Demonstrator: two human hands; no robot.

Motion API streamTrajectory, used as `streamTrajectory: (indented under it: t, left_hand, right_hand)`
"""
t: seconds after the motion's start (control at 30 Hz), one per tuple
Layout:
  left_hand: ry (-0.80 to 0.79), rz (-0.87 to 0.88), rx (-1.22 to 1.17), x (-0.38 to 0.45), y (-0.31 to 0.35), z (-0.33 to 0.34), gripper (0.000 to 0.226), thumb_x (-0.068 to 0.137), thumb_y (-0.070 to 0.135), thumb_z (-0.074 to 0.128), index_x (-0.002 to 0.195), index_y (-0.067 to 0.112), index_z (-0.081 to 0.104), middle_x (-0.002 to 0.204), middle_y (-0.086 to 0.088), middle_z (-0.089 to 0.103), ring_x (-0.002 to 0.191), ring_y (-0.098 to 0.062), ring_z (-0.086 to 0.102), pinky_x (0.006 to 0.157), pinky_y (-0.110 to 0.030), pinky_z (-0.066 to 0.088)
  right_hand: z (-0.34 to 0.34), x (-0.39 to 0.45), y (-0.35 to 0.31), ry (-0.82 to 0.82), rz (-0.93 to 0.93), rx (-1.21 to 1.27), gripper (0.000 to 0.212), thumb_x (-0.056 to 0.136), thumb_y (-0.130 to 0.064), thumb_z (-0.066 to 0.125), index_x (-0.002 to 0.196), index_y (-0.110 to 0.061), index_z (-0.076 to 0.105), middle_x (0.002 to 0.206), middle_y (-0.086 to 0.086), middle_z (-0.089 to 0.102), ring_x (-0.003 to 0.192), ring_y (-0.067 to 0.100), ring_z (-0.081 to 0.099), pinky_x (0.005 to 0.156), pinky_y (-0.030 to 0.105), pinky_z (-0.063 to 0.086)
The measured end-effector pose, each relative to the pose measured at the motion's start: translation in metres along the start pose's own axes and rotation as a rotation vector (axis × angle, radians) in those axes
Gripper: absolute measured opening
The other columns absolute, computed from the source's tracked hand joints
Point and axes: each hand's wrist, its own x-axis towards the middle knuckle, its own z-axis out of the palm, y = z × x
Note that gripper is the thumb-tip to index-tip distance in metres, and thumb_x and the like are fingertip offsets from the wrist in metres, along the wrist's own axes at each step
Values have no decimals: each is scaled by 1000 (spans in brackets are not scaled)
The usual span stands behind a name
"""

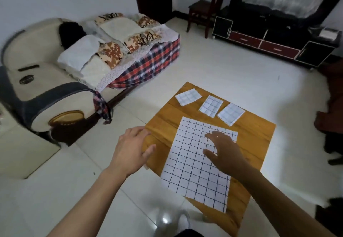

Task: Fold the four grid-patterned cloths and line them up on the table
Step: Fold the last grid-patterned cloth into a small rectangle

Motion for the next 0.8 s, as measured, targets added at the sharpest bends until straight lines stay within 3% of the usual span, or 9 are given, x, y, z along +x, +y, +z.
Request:
streamTrajectory:
  t: [0.27, 0.53, 0.7, 0.8]
  left_hand:
    - [-193, 270, 98, 58, -11, 45, 47, 94, 52, 52, 136, 31, 50, 147, 6, 44, 135, -19, 39, 110, -38, 33]
    - [-339, 367, -89, 51, -45, 121, 44, 91, 48, 60, 130, 27, 57, 138, 7, 52, 126, -16, 46, 105, -37, 36]
    - [-413, 438, -124, 32, -61, 178, 43, 88, 46, 62, 126, 25, 60, 133, 7, 54, 120, -19, 48, 98, -36, 39]
    - [-449, 457, -129, 26, -66, 217, 44, 89, 46, 59, 127, 25, 58, 134, 9, 52, 123, -17, 46, 98, -34, 36]
  right_hand:
    - [34, -18, 12, 1, 226, 8, 61, 96, -51, 50, 150, -30, 31, 160, -2, 28, 147, 19, 23, 118, 43, 23]
    - [125, -64, -4, 37, 443, 95, 53, 94, -44, 58, 143, -28, 44, 152, -1, 40, 140, 21, 37, 113, 38, 36]
    - [186, -73, 4, 20, 510, 157, 53, 95, -39, 59, 144, -27, 43, 154, 0, 38, 143, 20, 31, 116, 40, 31]
    - [218, -68, 17, 45, 516, 142, 52, 93, -34, 62, 142, -24, 47, 151, -2, 42, 140, 20, 36, 113, 34, 30]
